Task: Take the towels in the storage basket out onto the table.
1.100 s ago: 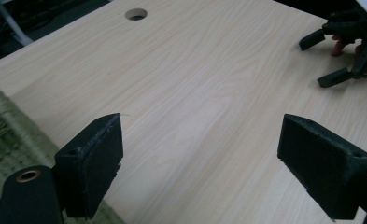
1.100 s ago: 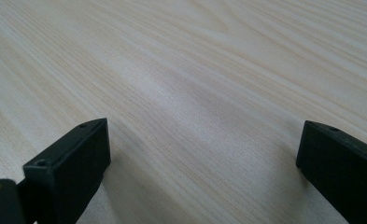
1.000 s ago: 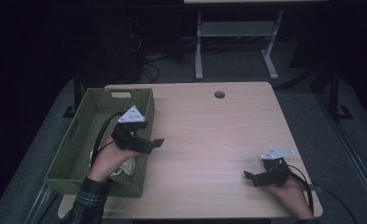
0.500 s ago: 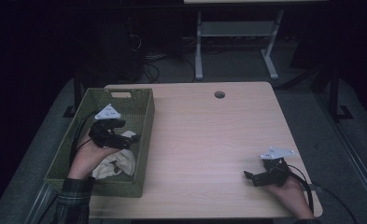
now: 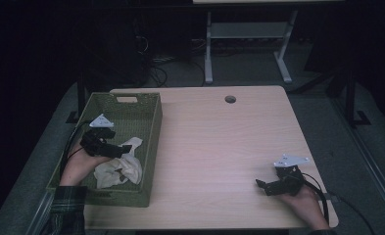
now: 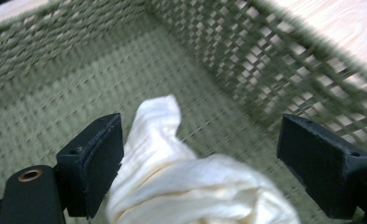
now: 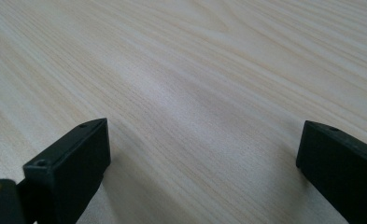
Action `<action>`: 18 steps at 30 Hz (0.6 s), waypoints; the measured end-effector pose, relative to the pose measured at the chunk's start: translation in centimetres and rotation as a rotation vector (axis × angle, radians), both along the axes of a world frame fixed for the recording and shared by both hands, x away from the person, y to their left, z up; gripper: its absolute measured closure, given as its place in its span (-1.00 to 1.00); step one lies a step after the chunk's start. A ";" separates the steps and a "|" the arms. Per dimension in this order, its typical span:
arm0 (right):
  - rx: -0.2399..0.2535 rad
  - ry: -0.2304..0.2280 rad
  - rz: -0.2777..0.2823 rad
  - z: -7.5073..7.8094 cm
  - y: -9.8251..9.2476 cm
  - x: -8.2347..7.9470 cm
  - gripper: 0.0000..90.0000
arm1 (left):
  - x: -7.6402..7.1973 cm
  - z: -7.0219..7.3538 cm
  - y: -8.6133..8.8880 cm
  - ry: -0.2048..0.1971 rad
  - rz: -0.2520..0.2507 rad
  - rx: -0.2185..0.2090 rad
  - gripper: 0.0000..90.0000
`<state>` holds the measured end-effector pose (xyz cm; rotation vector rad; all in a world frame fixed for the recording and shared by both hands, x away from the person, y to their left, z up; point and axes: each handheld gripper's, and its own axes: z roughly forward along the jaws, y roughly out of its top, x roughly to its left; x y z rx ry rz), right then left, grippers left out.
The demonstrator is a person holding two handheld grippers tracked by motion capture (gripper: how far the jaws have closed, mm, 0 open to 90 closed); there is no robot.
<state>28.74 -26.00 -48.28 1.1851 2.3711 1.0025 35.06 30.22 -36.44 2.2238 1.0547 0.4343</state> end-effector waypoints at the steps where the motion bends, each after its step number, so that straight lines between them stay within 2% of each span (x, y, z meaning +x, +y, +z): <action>1: 0.000 0.000 0.000 0.0 0.0 0.0 -0.95 | 0.1 -0.2 0.2 0.004 0.000 0.011 -0.68; 3: 0.000 0.000 0.000 0.0 0.0 0.0 -0.95 | 0.2 -0.4 0.4 0.009 -0.001 0.022 -0.68; 11: 0.000 0.000 0.000 0.0 0.0 0.0 -0.95 | 0.9 -2.5 1.8 0.081 0.041 0.073 -0.68; 13: 0.000 0.000 0.000 0.0 0.0 0.0 -0.95 | 0.9 -2.7 1.9 0.084 0.043 0.084 -0.68; 18: 0.000 0.000 0.000 0.0 0.0 0.0 -0.95 | 1.4 -4.1 1.9 0.160 0.055 0.141 -0.68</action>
